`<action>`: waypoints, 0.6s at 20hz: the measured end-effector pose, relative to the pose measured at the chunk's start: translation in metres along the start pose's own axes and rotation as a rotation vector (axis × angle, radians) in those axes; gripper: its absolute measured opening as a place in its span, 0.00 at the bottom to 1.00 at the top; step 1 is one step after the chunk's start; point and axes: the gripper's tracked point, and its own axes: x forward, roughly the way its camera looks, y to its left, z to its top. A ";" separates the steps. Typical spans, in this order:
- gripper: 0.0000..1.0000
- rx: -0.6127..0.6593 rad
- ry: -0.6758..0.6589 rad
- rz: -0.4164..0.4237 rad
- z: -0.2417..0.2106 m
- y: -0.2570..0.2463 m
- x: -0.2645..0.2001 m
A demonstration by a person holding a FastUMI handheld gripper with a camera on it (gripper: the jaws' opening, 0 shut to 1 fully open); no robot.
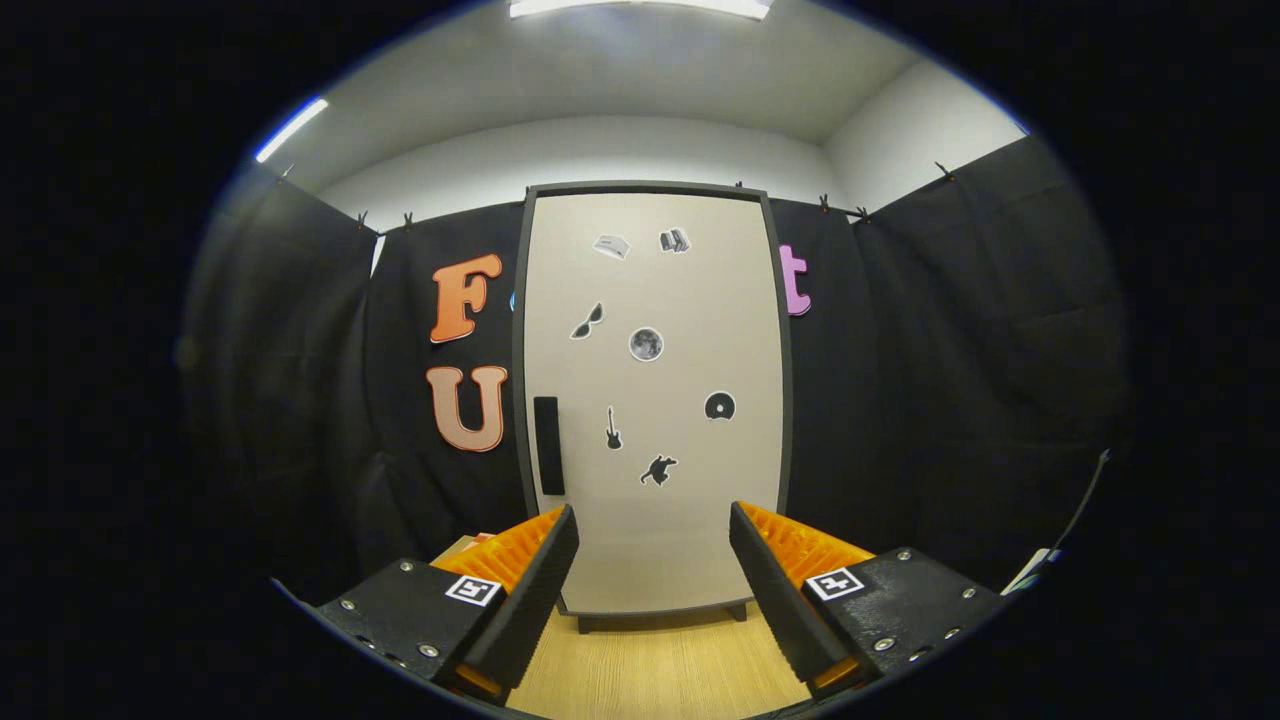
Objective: Open the shoe cabinet door, grab the shoes and put them into the shoe cabinet, then close the shoe cabinet door.
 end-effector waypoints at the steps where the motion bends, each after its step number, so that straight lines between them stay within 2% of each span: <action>1: 0.95 0.000 0.007 0.001 -0.003 0.000 -0.004; 12: 0.95 0.007 0.016 -0.001 -0.005 -0.004 -0.026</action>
